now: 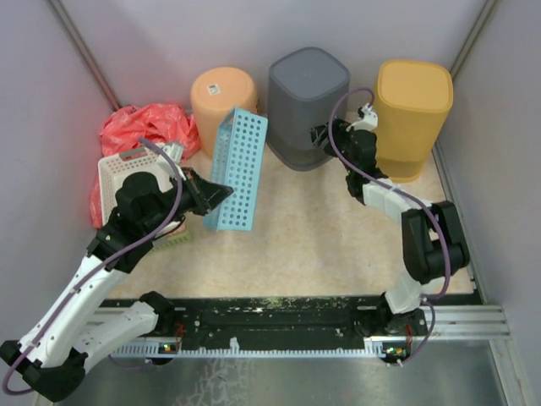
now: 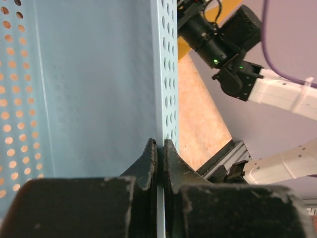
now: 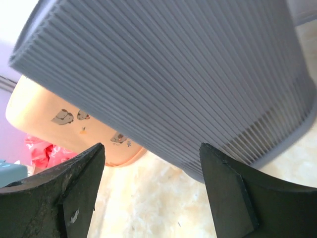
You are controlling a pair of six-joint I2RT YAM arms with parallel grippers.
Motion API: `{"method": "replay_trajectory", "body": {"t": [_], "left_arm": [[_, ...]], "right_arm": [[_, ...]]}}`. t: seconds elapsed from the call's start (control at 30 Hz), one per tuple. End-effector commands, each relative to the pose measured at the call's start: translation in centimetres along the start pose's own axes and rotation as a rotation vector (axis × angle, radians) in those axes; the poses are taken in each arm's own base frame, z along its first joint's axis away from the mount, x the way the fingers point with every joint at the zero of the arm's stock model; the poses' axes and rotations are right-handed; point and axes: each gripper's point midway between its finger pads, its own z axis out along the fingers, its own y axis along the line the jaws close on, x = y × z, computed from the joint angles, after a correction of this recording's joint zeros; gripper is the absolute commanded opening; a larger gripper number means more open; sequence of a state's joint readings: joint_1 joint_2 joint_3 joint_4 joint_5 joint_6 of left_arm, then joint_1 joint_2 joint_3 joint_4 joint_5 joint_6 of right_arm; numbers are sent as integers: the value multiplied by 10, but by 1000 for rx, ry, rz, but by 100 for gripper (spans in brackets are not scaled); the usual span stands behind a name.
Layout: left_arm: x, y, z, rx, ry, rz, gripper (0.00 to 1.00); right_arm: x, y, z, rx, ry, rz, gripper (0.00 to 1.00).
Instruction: Turn the large container upside down
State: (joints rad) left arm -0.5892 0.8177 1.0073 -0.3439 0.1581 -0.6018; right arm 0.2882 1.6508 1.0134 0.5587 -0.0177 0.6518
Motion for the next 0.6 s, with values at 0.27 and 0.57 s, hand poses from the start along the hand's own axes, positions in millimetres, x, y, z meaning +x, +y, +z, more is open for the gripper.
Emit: {"method": "replay_trajectory", "body": {"t": [0.27,0.57], "left_arm": [[29,-21,16,176,149,35,0],[68,-47,13,375,394,-17,0]], "right_arm": [[-51,-103,-136,344,-225,-54,78],[-128,-169,-82,470,-367,26,78]]}}
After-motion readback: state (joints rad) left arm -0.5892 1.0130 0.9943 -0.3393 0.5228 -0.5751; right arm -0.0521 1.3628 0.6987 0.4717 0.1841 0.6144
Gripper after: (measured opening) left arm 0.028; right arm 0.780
